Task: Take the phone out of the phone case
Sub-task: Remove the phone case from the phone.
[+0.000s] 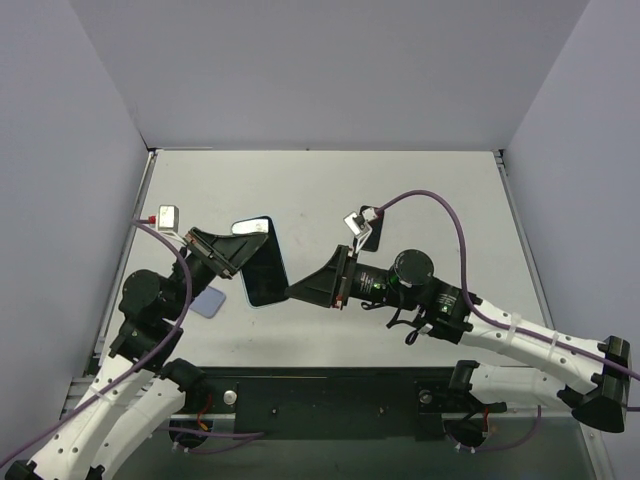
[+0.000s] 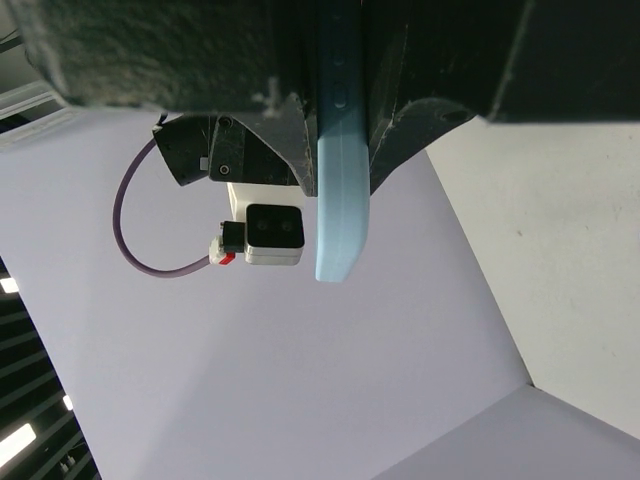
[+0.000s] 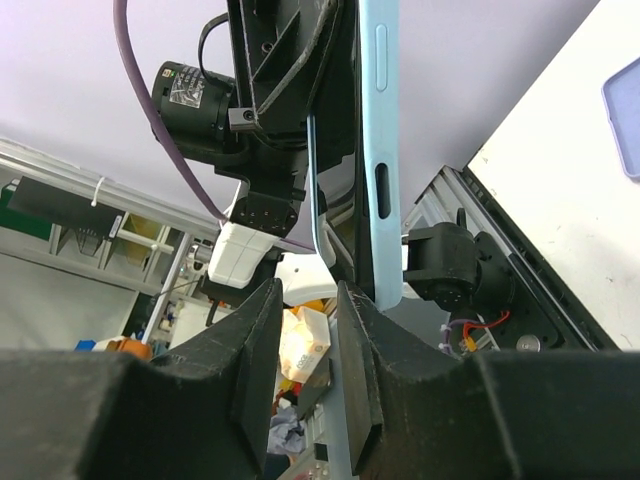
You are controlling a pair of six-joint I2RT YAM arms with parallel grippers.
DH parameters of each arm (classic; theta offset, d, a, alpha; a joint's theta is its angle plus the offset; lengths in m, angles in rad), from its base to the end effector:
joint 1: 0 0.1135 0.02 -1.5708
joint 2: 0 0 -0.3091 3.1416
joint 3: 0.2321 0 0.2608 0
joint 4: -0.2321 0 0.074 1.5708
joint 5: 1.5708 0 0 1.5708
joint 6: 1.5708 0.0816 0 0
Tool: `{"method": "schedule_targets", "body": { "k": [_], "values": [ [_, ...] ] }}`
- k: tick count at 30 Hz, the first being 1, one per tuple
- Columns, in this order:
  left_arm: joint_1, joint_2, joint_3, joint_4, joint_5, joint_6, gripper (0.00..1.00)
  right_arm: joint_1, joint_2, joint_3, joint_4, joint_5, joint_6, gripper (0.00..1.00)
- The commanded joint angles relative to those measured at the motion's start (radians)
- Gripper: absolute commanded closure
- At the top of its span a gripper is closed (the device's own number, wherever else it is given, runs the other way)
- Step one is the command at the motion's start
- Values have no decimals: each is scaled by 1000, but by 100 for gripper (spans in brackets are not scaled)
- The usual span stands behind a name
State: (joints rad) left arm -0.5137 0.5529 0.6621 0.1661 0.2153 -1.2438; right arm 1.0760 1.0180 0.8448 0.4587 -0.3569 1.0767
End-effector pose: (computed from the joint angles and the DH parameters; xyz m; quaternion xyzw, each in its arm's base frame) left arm 0.1226 -0.0892 0.4049 -0.1341 0.5910 -0.6518 0.4560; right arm 0.0995 0.2445 0.4343 -0.1419 0.5898 0.7439 0.2802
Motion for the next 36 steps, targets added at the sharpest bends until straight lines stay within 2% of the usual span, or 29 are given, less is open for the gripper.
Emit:
{"method": "schedule_targets", "body": {
  "k": [1, 15, 27, 32, 36],
  "values": [
    [6, -11, 13, 141, -17, -54, 100, 9, 19, -6, 67, -7, -3, 75],
    [14, -22, 13, 128, -30, -45, 100, 9, -29, -3, -29, 12, -52, 73],
    [15, -11, 24, 139, -8, -55, 100, 6, 14, 17, -8, 3, -54, 72],
    [15, 7, 7, 183, 21, -106, 100, 2, 53, 52, -9, -4, -54, 72],
    [15, 39, -13, 280, 70, -155, 100, -19, 83, 74, 20, -20, -31, 72]
  ]
}}
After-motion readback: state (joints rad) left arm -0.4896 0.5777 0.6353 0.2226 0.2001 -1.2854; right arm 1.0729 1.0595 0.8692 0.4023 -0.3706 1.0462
